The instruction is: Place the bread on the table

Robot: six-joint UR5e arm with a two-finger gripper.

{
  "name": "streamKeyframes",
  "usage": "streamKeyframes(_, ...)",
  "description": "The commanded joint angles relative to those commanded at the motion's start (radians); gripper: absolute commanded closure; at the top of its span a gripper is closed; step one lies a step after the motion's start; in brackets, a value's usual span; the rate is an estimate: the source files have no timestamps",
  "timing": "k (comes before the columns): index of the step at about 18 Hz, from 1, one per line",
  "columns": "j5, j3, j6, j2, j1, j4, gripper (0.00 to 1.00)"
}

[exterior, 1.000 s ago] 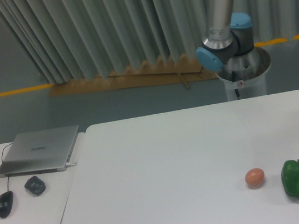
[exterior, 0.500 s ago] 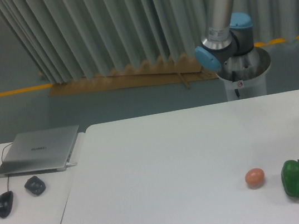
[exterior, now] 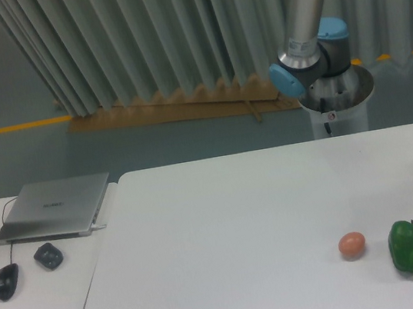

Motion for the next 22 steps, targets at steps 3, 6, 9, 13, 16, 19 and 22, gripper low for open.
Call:
streamKeyframes(3, 0.005, -0.023, 0.0, -0.002, 0.002, 0.002, 0.0)
streamKeyframes(6, 0.009, -0.038, 0.0, -0.008, 0.0, 0.005, 0.0)
streamKeyframes(9, 0.02, -0.037, 0.0, -0.006, 0.0, 0.005, 0.0)
streamKeyframes(13, 0.031, -0.038, 0.0, -0.008, -0.002, 0.005, 0.51)
streamKeyframes(16, 0.035, -0.031, 0.0, -0.008, -0.003, 0.003, 0.69)
streamKeyframes(19, 0.035, -0.029, 0.0, -0.006, -0.003, 0.002, 0.7)
streamKeyframes(22, 0.037, -0.005, -0.006, -0.003, -0.006, -0.011, 0.7)
